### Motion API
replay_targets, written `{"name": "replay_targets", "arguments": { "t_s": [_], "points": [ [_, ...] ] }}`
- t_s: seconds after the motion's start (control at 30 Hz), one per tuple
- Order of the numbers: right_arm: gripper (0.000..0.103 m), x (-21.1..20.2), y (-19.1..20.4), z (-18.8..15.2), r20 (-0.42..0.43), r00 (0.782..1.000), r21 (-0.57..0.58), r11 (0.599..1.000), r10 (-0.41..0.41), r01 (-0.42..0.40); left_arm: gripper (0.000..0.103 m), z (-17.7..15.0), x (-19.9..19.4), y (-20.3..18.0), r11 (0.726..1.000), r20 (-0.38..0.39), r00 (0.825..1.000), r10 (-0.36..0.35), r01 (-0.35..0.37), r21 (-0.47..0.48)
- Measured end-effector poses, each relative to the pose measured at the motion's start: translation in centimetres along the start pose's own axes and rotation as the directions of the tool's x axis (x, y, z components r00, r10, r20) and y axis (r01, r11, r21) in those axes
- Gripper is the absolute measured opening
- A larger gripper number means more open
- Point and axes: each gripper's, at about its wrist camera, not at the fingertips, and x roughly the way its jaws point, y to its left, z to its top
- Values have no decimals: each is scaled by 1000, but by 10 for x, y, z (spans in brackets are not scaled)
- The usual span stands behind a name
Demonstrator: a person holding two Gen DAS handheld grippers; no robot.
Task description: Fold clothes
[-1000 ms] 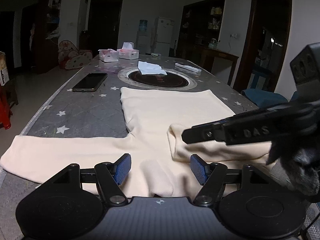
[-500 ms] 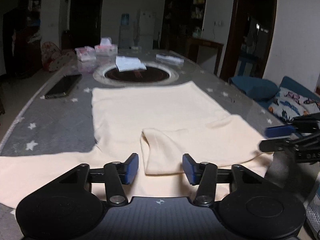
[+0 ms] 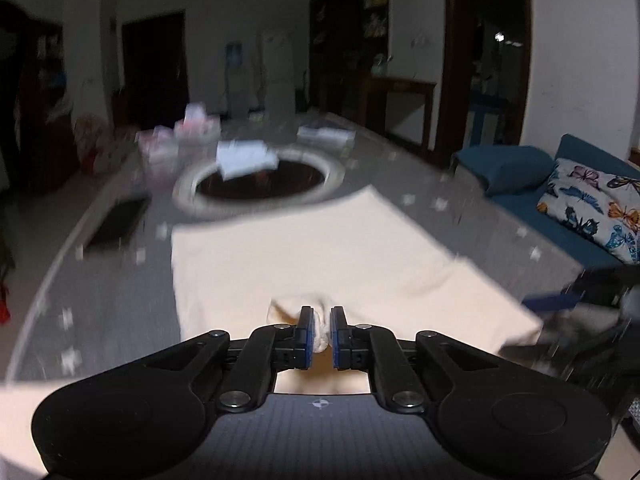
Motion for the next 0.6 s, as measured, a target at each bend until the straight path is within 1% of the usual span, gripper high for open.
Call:
{"name": "replay_targets", "arguments": {
  "t_s": [0.07, 0.17, 0.27, 0.33, 0.4, 0.5, 0.6],
  "points": [
    [57, 1, 2, -1, 3, 1000, -11, 1000, -2, 2, 9, 18, -7, -7, 999, 40, 999, -11, 10, 38],
    [58, 4, 2, -1, 17, 1000, 2, 1000, -4, 4, 9, 43, -17, -20, 996, 97, 995, -31, 22, 89],
    [59, 6, 1, 2, 35, 999, 29, 1000, 7, -8, 9, 63, -24, -32, 991, 137, 989, -50, 32, 129],
    [59, 7, 3, 3, 47, 999, 27, 1000, 2, -3, 9, 72, -28, -38, 988, 158, 986, -57, 33, 151],
    [59, 8, 4, 3, 54, 998, 17, 999, -31, 30, 9, 75, -32, -39, 987, 175, 983, -58, 31, 157],
    [59, 4, -3, 1, 62, 996, 32, 998, -63, 61, 9, 79, -39, -41, 986, 198, 978, -59, 25, 165],
    [60, 1, -10, -4, 51, 993, 26, 994, -110, 108, 9, 70, -36, -31, 990, 178, 984, -30, 5, 140]
  ]
}}
